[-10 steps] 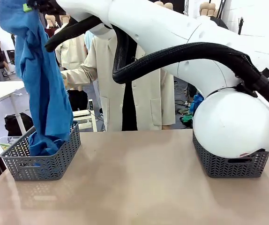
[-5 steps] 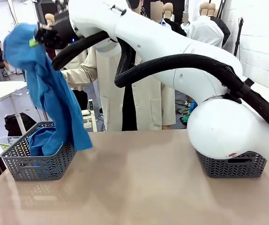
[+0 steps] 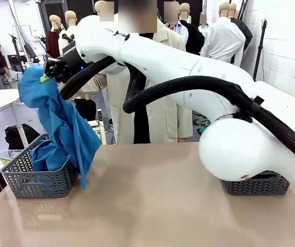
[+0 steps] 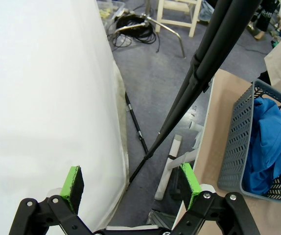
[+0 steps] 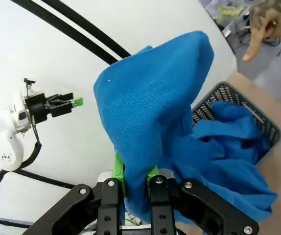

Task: Sort the tops and bottoms.
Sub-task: Sort the clothes according to human instructions.

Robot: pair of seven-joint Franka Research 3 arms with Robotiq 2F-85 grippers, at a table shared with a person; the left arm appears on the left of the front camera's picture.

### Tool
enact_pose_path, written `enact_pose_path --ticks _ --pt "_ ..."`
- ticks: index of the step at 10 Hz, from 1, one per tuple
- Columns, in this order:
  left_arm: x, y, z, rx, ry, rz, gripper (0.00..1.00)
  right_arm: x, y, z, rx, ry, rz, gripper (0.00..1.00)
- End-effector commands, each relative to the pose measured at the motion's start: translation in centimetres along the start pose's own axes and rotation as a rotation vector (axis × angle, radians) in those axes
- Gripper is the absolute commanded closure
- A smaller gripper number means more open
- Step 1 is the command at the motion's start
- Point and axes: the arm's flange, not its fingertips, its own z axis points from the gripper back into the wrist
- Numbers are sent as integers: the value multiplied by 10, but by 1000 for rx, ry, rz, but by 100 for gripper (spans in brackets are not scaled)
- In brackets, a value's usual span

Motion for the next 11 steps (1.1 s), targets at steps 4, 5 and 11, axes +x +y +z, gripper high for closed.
enact_pose_path --ticks 4,5,11 --pt "-1 -1 0 8 5 19 0 7 13 12 47 -28 29 100" --pt "-1 -1 0 8 5 19 0 7 13 12 47 -28 29 100" --pt "-1 -1 0 8 5 19 0 66 16 -46 123 -442 -338 100"
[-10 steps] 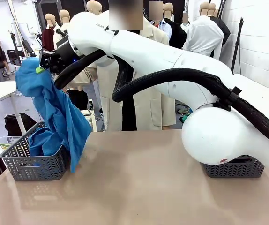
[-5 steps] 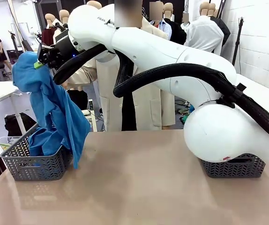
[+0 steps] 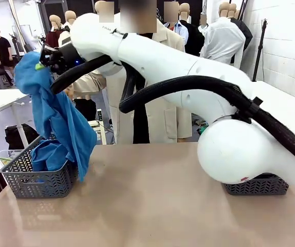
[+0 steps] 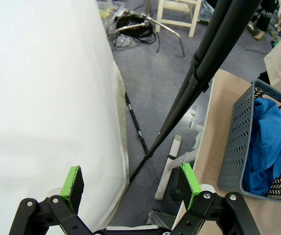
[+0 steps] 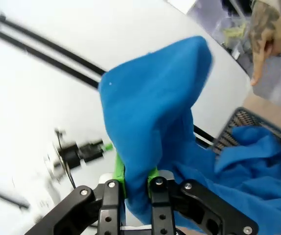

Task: Sort the tops and bottoms.
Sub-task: Sort the clothes according to human instructions.

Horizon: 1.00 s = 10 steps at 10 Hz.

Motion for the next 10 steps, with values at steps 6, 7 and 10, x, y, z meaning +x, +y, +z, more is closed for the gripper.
enact_pose_path --ticks 6,7,10 --pt "-1 -1 0 8 5 19 0 88 -68 -171 181 -957 -565 100" --pt "-1 -1 0 8 5 19 0 74 -102 -196 62 -933 -564 100" --pt "-1 -1 0 8 5 19 0 45 -120 -243 116 -730 -628 100"
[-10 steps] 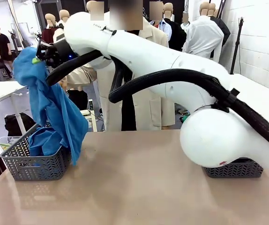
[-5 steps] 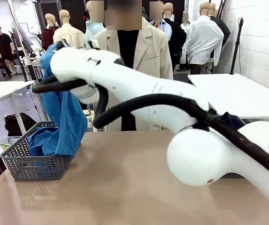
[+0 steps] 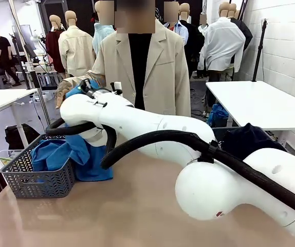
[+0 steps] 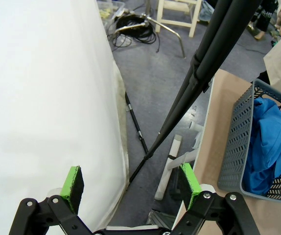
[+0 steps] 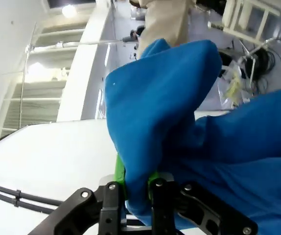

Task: Sort the tops and bottoms.
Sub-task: Sort the clothes according to human instructions.

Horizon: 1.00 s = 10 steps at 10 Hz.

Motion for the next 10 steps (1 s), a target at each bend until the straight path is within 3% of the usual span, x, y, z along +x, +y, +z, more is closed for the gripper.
enact_pose_path --ticks 1,2,4,6,8,9,10 --pt "-1 -1 0 8 5 19 0 -71 60 -237 123 51 -93 100" --pt "-1 -1 0 8 5 19 0 -81 75 -239 146 149 -131 100" --pt "-1 -1 0 8 5 19 0 -95 57 -250 -57 289 -84 100" --pt "-1 -1 0 8 5 19 0 -105 6 -268 -255 308 -34 100" --pt "-1 -1 0 8 5 19 0 -112 -18 -270 -360 282 9 100" --pt "-1 -1 0 8 5 19 0 -52 -26 -28 -257 320 -33 100" --pt "-1 -1 0 8 5 19 0 -52 -26 -28 -257 320 -33 100"
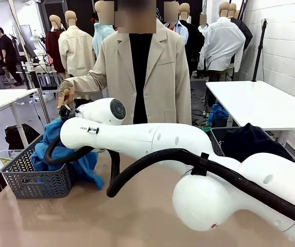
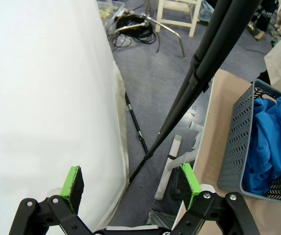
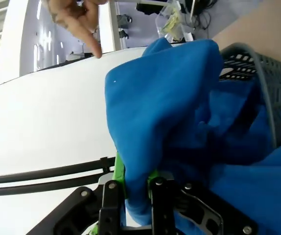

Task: Sort the tops and bottoms.
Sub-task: Sort the clothes according to human instructions.

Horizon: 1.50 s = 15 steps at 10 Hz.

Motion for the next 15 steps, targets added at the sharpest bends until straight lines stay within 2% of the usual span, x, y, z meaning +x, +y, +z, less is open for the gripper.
enact_pose_path --ticks 1,5,7,8,9,10,13,15 --pt "-1 -1 0 8 5 19 0 -5 14 7 62 17 -4 100" --pt "-1 -1 0 8 5 19 0 -7 17 7 53 13 -9 100" --pt "-1 -1 0 8 5 19 0 -5 27 -36 -249 121 143 100" --pt "-1 -1 0 8 5 19 0 -7 29 -49 -330 136 231 100" --pt "-1 -1 0 8 5 19 0 -8 30 -60 -403 201 341 100" --pt "-1 -1 0 8 5 19 0 -12 30 -66 -449 270 411 100" --pt "-1 -1 0 8 5 19 0 -18 29 -94 -478 427 447 100" --pt "-1 -1 0 8 5 19 0 -20 33 -108 -491 440 445 100"
